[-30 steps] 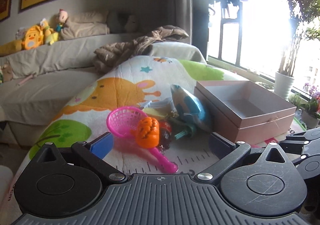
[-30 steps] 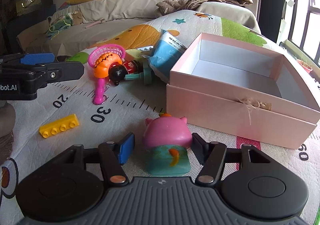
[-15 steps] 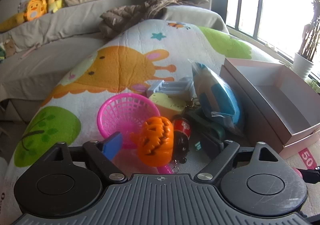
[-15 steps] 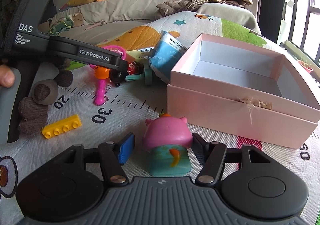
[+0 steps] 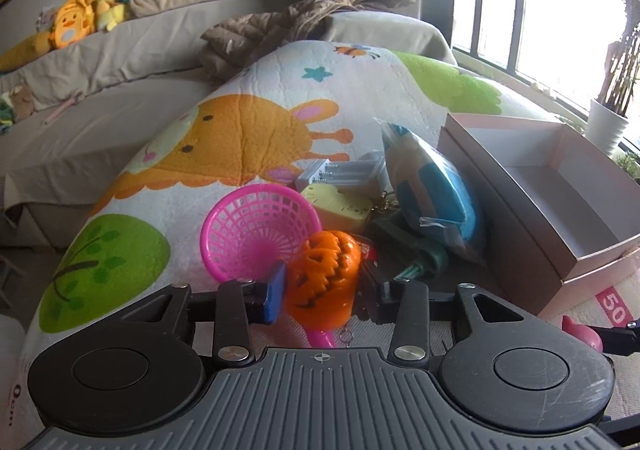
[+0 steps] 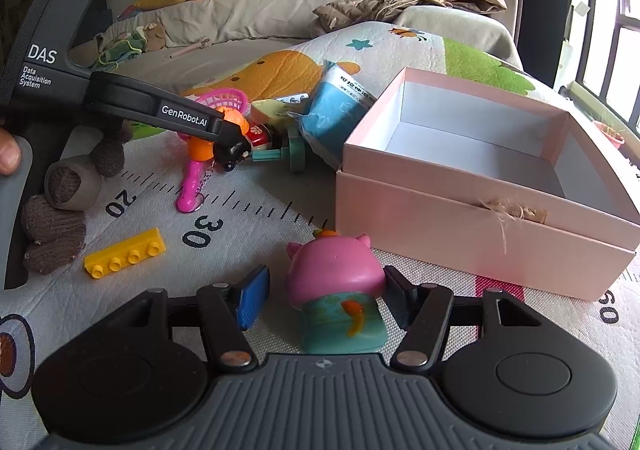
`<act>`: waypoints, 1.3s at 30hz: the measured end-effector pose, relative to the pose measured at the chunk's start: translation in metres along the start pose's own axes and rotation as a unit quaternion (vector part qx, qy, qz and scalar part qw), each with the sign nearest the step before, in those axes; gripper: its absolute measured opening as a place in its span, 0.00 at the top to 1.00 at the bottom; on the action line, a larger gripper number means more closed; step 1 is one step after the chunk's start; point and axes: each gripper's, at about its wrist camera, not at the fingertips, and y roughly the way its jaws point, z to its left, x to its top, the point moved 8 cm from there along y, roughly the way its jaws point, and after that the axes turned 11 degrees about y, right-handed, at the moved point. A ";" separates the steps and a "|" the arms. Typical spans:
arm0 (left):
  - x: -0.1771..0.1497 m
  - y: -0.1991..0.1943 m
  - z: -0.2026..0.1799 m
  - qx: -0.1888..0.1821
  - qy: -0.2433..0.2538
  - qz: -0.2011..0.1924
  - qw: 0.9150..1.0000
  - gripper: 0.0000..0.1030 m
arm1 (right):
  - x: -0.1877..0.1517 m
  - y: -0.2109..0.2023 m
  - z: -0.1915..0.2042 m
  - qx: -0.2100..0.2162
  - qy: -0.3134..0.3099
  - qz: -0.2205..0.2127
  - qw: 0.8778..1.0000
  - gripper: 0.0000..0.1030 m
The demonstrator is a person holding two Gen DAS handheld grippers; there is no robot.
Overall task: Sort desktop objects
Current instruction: 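Lift the pumpkin toward the pink box with left tool while right tool lifts the pig, then release the pumpkin into the box with left tool while right tool lowers the pig in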
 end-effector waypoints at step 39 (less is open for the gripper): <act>-0.038 -0.085 -0.029 -0.063 0.041 0.002 0.997 0.23 | 0.081 -0.074 -0.089 -0.070 0.021 -0.075 0.995 0.47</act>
